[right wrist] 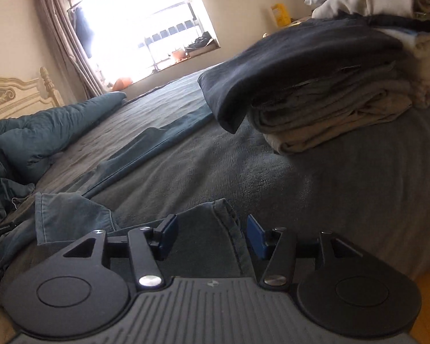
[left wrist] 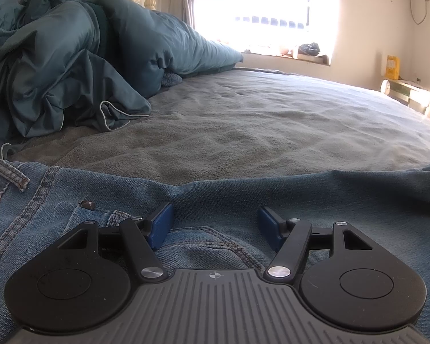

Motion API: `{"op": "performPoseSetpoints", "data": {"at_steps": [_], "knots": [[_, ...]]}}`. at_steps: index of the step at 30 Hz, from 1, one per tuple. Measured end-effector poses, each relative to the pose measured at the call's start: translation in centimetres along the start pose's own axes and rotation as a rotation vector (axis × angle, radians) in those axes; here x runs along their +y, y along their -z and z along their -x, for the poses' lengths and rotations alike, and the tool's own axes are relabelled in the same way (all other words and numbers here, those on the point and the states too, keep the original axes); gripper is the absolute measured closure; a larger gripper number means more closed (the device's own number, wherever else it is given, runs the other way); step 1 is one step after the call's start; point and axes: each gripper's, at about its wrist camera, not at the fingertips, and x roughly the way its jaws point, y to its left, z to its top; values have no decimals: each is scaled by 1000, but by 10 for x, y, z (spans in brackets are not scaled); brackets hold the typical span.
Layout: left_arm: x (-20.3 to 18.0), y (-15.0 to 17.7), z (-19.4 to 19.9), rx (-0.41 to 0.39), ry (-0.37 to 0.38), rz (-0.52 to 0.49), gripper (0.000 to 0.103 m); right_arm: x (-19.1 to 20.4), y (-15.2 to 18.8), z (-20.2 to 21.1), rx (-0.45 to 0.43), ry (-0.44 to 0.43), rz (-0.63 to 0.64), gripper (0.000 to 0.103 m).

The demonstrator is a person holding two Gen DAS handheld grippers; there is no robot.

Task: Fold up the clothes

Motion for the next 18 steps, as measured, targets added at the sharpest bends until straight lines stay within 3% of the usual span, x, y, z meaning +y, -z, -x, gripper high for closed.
{"op": "performPoseSetpoints", "data": {"at_steps": [9,12,14,18], "knots": [[-3,0,0,3,-11,-13,37,0,4,-22,-9,-38,137,46],[-3,0,0,3,-14,-17,37,4,5,-20,-15,-35,161,63],[-4,0,0,3,-16,-20,37,11,4,-16,-23,1,195,81],[-5,0,1,3,-20,-24,37,32,-3,-5,-64,86,286,87]]}}
